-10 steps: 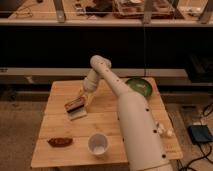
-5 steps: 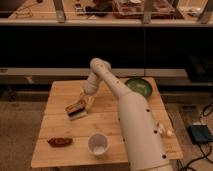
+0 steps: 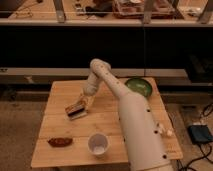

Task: Place the eraser on the white sponge

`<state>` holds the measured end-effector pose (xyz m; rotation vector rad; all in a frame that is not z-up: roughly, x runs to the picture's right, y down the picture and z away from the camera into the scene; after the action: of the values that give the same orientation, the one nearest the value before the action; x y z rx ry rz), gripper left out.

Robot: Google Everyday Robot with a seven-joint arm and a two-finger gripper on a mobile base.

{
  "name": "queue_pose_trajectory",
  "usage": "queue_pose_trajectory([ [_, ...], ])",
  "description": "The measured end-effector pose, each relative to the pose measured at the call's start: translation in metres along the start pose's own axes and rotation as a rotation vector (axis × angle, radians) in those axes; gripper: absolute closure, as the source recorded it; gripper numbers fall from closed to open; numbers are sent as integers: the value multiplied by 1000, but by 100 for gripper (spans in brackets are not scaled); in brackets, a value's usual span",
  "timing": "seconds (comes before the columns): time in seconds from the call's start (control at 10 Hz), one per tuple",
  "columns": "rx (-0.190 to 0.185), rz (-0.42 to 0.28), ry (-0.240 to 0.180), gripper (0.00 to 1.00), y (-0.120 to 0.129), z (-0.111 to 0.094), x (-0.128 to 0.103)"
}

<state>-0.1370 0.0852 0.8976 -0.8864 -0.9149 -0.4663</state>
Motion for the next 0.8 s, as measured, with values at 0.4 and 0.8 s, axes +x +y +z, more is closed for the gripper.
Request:
queue_pose_trajectory([
  [0.4, -9, 8, -11, 39, 3, 2, 1],
  [0.8, -20, 6, -13, 20, 6, 0, 3],
])
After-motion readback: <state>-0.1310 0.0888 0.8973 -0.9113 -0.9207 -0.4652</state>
